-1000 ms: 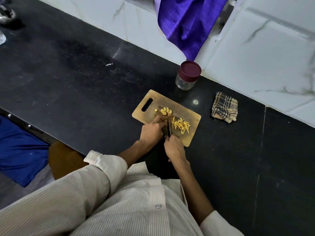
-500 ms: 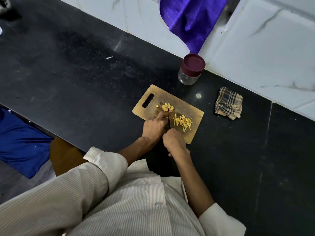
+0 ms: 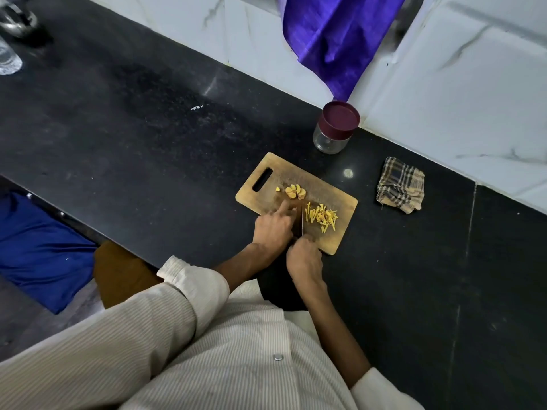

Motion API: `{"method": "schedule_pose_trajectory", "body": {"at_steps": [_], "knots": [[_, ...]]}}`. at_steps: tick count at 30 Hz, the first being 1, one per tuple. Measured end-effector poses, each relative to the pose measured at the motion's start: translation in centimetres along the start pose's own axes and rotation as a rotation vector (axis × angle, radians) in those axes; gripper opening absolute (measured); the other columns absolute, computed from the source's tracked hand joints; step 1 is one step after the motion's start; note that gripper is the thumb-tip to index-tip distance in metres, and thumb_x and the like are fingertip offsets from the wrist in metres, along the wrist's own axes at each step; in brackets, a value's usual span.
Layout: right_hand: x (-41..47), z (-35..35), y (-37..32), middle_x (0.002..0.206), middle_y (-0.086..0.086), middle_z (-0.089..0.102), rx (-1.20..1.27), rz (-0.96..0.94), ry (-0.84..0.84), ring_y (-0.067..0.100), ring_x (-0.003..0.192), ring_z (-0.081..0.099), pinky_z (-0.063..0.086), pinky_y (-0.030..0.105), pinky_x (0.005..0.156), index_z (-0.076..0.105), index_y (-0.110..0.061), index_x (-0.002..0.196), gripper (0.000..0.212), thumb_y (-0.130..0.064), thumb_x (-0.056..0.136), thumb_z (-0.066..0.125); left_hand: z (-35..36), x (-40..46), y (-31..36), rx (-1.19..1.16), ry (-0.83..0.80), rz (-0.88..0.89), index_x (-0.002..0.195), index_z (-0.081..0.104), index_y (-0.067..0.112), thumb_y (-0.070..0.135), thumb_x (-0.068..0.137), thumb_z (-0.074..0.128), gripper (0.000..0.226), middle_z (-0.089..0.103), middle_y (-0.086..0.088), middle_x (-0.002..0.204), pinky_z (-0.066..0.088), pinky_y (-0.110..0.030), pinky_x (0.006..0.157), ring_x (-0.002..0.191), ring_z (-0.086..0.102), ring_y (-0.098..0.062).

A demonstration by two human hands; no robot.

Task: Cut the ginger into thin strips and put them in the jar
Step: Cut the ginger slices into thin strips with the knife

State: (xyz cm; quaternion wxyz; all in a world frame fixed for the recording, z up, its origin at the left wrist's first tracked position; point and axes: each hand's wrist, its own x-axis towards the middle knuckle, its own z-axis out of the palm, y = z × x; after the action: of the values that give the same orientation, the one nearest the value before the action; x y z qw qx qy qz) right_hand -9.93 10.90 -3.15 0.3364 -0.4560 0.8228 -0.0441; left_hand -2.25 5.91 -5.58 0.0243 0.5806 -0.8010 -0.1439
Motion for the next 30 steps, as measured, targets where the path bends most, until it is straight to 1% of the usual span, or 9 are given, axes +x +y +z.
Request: {"method": "schedule_pose_trajectory", "body": {"at_steps": [5, 7, 10, 12, 16, 20, 23, 27, 30], "knots": [[0.0, -0.3, 0.5, 0.107, 0.016, 0.064, 0.122, 0.0, 0.0, 0.037, 0.087, 0.069, 0.059, 0.051, 0.075, 0.053, -0.005, 0.111, 0.029, -0.031, 0.105, 0.04, 0.7, -0.1, -1.0, -0.108, 0.051, 0.005, 0.134, 0.051, 0.023, 0.026, 0.089, 0.06, 0.045, 0.04, 0.002, 0.136, 0.053, -0.038, 0.07, 0.098, 0.061, -0.026], [-0.2, -1.0, 0.8, 0.1, 0.012, 0.062, 0.13, 0.004, 0.01, 0.034, 0.076, 0.07, 0.06, 0.044, 0.062, 0.051, -0.008, 0.107, 0.028, -0.033, 0.105, 0.039, 1.0, -0.2, -1.6, -0.185, 0.09, 0.024, 0.132, 0.054, 0.025, 0.019, 0.092, 0.055, 0.041, 0.043, 0.004, 0.135, 0.055, -0.04, 0.072, 0.097, 0.062, -0.025], [-0.3, -1.5, 1.3, 0.096, 0.014, 0.064, 0.125, 0.024, -0.002, 0.029, 0.061, 0.069, 0.053, 0.031, 0.041, 0.051, -0.007, 0.108, 0.03, -0.034, 0.106, 0.039, 1.2, -0.2, -2.0, -0.266, 0.131, 0.035, 0.129, 0.058, 0.023, 0.014, 0.094, 0.047, 0.038, 0.049, 0.004, 0.134, 0.056, -0.044, 0.077, 0.1, 0.063, -0.025], [-0.6, -1.4, 1.2, 0.097, 0.015, 0.065, 0.122, 0.012, -0.016, 0.03, 0.062, 0.069, 0.056, 0.035, 0.043, 0.052, -0.006, 0.109, 0.031, -0.034, 0.105, 0.039, 1.1, -0.3, -2.0, -0.279, 0.136, 0.039, 0.129, 0.059, 0.022, 0.013, 0.094, 0.047, 0.038, 0.049, 0.004, 0.134, 0.056, -0.044, 0.078, 0.1, 0.064, -0.025], [-1.0, -1.2, 0.8, 0.096, 0.015, 0.064, 0.07, -0.06, -0.05, 0.033, 0.071, 0.07, 0.06, 0.048, 0.058, 0.051, -0.008, 0.099, 0.027, -0.032, 0.105, 0.039, 1.1, -0.6, -1.9, -0.246, 0.14, 0.052, 0.13, 0.058, 0.021, 0.011, 0.093, 0.048, 0.039, 0.048, 0.003, 0.135, 0.057, -0.042, 0.073, 0.093, 0.065, -0.024], [-1.0, -1.2, 0.5, 0.094, 0.015, 0.064, 0.071, -0.073, -0.05, 0.033, 0.07, 0.071, 0.061, 0.049, 0.06, 0.053, -0.008, 0.1, 0.027, -0.03, 0.105, 0.039, 1.2, -0.8, -1.8, -0.187, 0.12, 0.061, 0.133, 0.054, 0.02, 0.011, 0.091, 0.052, 0.043, 0.044, 0.001, 0.136, 0.057, -0.04, 0.067, 0.085, 0.065, -0.026], [-1.0, -1.1, 0.3, 0.093, 0.014, 0.063, 0.074, -0.078, -0.052, 0.032, 0.071, 0.071, 0.061, 0.048, 0.061, 0.051, -0.009, 0.097, 0.025, -0.028, 0.106, 0.038, 1.1, -1.0, -1.5, -0.152, 0.098, 0.061, 0.137, 0.049, 0.02, 0.018, 0.091, 0.056, 0.047, 0.042, 0.0, 0.137, 0.056, -0.037, 0.07, 0.089, 0.064, -0.025], [-0.6, -0.9, 0.3, 0.094, 0.016, 0.064, 0.081, -0.087, -0.055, 0.035, 0.078, 0.07, 0.06, 0.051, 0.069, 0.056, -0.004, 0.104, 0.028, -0.026, 0.105, 0.038, 0.9, -1.2, -1.2, -0.155, 0.118, 0.059, 0.135, 0.052, 0.017, 0.018, 0.09, 0.055, 0.045, 0.045, -0.002, 0.135, 0.054, -0.037, 0.069, 0.089, 0.065, -0.026], [-0.5, -0.8, 0.4, 0.09, 0.012, 0.061, 0.081, -0.092, -0.06, 0.034, 0.076, 0.07, 0.06, 0.05, 0.068, 0.053, -0.007, 0.098, 0.024, -0.026, 0.105, 0.039, 1.1, -1.2, -1.3, -0.164, 0.134, 0.068, 0.134, 0.054, 0.017, 0.016, 0.09, 0.056, 0.044, 0.047, -0.002, 0.134, 0.055, -0.037, 0.067, 0.086, 0.065, -0.026]]}}
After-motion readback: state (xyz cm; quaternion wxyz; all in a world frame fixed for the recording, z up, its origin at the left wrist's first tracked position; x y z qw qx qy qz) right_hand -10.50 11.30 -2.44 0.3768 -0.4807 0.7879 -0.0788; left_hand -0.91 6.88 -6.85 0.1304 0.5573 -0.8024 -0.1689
